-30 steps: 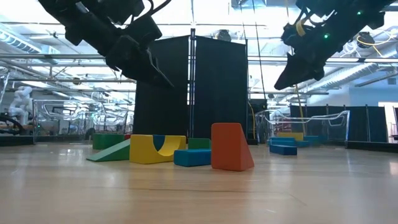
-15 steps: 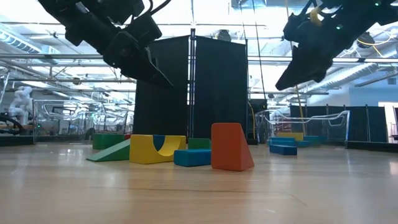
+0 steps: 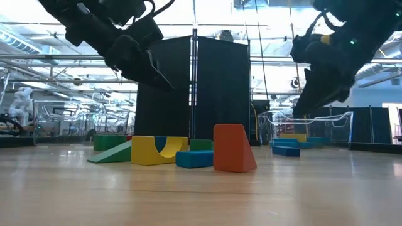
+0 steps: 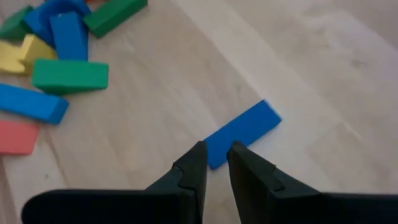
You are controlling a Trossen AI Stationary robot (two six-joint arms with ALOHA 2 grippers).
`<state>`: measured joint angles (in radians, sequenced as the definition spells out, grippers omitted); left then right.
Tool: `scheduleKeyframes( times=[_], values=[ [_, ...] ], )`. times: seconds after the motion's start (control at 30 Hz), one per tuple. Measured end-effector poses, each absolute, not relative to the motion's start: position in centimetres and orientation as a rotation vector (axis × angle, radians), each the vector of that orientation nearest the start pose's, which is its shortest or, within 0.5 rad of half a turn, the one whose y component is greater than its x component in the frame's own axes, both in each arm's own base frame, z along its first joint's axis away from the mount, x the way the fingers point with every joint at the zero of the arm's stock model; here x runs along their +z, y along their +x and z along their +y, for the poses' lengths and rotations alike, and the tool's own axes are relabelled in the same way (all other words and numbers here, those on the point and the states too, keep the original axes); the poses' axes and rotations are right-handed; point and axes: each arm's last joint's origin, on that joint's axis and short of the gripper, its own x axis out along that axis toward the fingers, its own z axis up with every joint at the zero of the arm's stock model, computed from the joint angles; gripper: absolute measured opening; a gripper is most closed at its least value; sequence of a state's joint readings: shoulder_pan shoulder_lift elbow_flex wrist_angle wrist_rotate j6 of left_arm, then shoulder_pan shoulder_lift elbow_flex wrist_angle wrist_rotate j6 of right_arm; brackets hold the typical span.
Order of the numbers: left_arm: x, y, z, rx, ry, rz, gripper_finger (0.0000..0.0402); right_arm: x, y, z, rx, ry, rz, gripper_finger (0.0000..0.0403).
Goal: Sort blocks by size
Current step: Put the blue rectangular block into the top right transparent bin
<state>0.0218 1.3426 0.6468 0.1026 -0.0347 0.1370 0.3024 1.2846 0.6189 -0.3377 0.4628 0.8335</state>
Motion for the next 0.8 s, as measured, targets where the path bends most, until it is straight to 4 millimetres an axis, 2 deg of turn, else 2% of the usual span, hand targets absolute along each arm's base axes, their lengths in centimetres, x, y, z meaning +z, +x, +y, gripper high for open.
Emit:
scheduleKeyframes(
  times=[0.27, 0.4, 0.57, 0.8],
  values=[
    [19.5, 26.7, 0.7, 0.024, 0.087, 0.601, 0.0146, 15.4, 22.4, 7.2, -0.515, 0.396, 0.831, 0.0059],
    [19.5, 26.7, 0.7, 0.024, 0.088, 0.601, 0.0146, 14.7, 22.4, 8.0, -0.587, 0.412, 0.779, 0.0059],
    [19.4, 26.6, 0.7, 0.054, 0.097, 0.616, 0.0146, 14.4, 22.0, 9.1, -0.651, 0.419, 0.684, 0.0059],
    [19.0, 26.3, 0.9, 0.098, 0.107, 0.669, 0.0146, 14.6, 21.7, 10.4, -0.618, 0.452, 0.647, 0.0059]
  ],
)
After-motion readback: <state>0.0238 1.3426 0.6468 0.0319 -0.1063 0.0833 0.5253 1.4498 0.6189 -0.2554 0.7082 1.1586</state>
